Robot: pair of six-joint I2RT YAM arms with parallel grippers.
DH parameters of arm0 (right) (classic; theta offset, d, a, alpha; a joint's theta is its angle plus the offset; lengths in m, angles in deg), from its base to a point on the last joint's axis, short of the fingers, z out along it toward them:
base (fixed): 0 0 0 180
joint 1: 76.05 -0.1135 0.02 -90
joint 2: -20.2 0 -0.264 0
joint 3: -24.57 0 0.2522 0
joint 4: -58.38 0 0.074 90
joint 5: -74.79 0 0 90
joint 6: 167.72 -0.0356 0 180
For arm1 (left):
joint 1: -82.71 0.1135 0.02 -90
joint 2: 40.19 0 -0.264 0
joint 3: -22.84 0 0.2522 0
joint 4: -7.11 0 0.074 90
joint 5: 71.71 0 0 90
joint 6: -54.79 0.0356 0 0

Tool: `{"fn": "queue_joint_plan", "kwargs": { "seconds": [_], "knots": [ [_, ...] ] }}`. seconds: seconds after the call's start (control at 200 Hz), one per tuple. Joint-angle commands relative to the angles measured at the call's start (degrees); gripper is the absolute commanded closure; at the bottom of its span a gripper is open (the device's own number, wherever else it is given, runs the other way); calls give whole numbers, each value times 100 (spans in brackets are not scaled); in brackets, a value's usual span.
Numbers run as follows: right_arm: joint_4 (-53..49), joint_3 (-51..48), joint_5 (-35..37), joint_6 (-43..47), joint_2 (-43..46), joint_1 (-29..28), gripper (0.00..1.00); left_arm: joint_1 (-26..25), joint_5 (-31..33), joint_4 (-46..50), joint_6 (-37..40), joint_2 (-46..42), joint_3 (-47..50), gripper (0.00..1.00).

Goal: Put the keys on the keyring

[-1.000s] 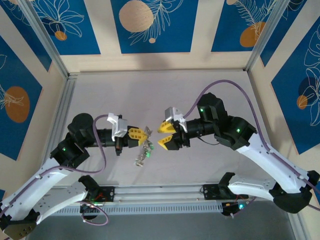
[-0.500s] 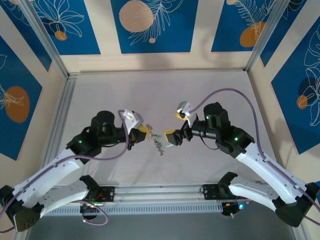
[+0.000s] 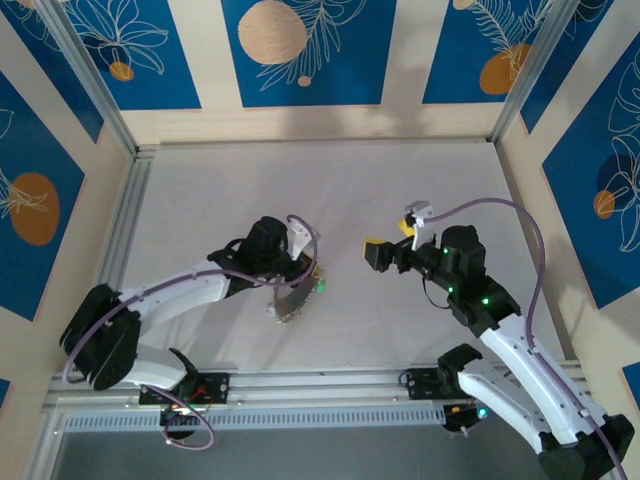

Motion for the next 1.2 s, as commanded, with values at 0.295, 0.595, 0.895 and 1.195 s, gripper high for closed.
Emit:
{"fn": "queue_joint_plan", "kwargs": {
  "seconds": [0.295,0.595,0.895,1.195],
  "knots": [
    [369,-485,-16,-560,349,876,1,55,346,-173,-272,1050,-668,69],
    [708,-1112,654,-267,895,1259,1,207,1142,679,-275,-508,-431,11],
    [3074,-2486,-156,906,113,1968,1,1177,3219,797,-573,-1855,264,0],
    [4203,-2615,115,1197,-1343,2106,1,2003,4526,-173,25,-2162,1275,0]
  ]
}}
